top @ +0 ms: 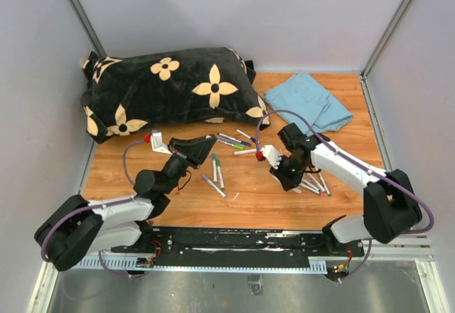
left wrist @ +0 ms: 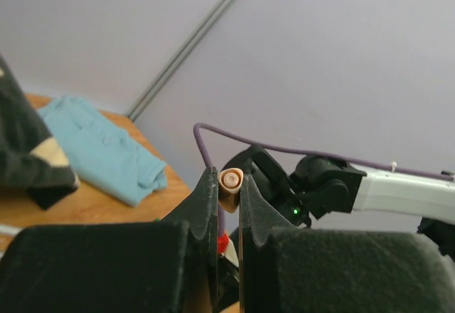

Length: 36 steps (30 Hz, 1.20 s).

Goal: Open the pen caps
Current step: Place the pen at the center of the board.

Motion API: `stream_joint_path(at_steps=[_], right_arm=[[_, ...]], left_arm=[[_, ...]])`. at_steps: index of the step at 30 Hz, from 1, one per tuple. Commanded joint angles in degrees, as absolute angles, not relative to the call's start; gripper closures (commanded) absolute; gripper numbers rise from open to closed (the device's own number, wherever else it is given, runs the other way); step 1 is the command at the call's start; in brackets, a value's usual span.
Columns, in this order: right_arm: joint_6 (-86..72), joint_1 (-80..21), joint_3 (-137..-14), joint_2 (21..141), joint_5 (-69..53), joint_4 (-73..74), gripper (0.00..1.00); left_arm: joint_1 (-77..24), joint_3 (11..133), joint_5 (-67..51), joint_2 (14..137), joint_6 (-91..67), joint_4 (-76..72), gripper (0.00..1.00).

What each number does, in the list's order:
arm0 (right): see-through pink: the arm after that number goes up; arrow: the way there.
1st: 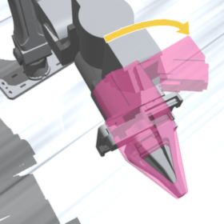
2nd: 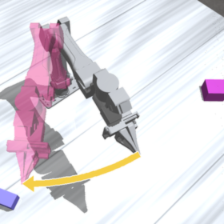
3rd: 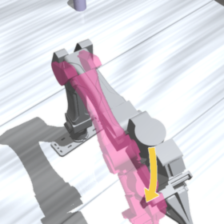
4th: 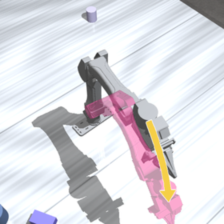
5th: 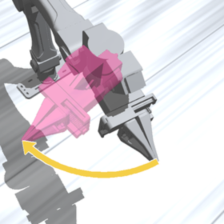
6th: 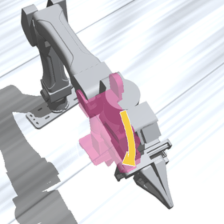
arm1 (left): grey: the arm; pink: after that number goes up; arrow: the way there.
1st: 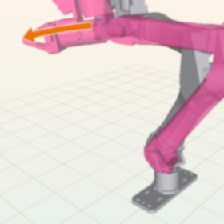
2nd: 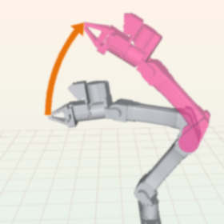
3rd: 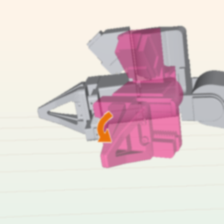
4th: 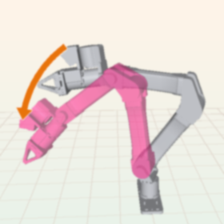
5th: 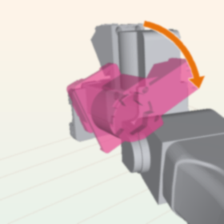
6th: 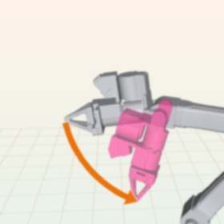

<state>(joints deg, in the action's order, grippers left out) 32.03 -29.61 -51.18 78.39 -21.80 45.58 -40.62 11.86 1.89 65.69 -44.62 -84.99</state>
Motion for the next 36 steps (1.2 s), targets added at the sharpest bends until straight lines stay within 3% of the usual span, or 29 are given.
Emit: stream_joint_path(at_steps=[1,3,12,18,23,36], right_arm=[[32.76,-29.97,-49.54,81.70,-9.41,48.00,0.92],[32.89,-29.93,-48.75,82.00,-8.37,47.99,0.91],[30.37,-29.97,-48.37,87.91,-3.06,46.66,0.82],[29.54,-29.97,-48.74,89.77,-3.08,46.40,0.67],[29.22,-29.97,-49.12,91.56,-1.95,46.41,0.66],[30.56,-28.30,-50.42,82.51,-7.02,47.99,0.55]], left_arm=[[-40.47,8.98,2.22,58.64,-49.38,-71.75,1.00],[-40.88,8.99,1.82,55.28,-50.41,-65.28,1.00],[-44.82,3.97,5.09,50.96,-52.51,-63.96,1.00],[-45.68,2.06,5.73,52.25,-54.28,-63.99,1.00],[-46.29,0.19,5.63,50.60,-55.54,-63.92,1.00],[-55.02,1.62,10.57,57.11,-56.33,-62.40,1.00]])
